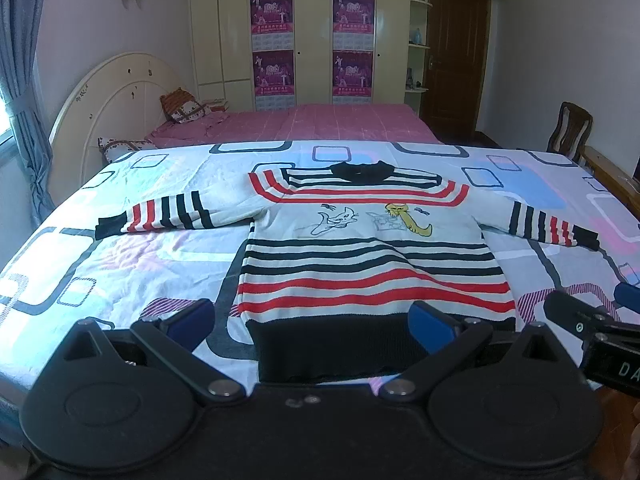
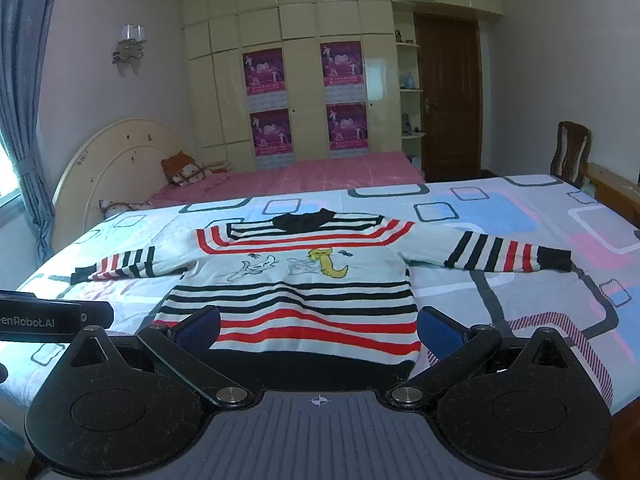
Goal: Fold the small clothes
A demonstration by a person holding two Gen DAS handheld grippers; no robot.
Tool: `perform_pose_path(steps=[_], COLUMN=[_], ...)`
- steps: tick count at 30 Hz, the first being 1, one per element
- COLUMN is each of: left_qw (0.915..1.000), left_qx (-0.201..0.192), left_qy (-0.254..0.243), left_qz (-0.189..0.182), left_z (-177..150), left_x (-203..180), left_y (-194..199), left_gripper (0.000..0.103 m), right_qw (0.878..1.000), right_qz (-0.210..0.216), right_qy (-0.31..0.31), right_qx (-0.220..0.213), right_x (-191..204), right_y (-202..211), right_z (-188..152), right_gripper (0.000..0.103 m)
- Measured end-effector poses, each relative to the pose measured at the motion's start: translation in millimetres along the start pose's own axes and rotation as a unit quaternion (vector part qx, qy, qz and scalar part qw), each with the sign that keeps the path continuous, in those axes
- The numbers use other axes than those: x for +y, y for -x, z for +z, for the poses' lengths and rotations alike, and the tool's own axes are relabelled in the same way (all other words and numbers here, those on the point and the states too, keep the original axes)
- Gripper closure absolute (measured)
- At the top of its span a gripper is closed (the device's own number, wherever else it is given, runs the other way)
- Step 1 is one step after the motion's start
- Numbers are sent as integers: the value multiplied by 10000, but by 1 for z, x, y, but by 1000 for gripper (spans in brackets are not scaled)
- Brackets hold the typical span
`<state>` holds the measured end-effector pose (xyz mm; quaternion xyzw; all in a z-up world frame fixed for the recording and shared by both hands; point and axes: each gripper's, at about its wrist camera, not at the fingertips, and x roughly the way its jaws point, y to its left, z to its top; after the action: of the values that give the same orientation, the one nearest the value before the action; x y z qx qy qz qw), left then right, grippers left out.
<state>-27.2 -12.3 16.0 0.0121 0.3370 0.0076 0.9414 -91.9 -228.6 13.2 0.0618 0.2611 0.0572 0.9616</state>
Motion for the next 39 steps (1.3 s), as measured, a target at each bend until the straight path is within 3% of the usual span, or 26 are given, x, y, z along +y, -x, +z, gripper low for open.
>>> perform_pose_path(steps=[24,34,39], left_qw=[9997,9992,9990], left_qx=[244,376,365], left_qy=[-52,-114,-174], left_qz=[44,-2,-212], left_z=[15,38,54], left_x=[7,15,19], left_y=[-41,-94,-130], left_gripper=[0,0,0], right_qw=[9997,9984,9966], right_qz=[-199,-455,-689], right_qy=[-20,-218,-353], right_qx=[118,248,267], right_x=[-2,-13,-21], right_y=[-34,-76,-103], right_z=[4,12,20], right_gripper=[0,0,0])
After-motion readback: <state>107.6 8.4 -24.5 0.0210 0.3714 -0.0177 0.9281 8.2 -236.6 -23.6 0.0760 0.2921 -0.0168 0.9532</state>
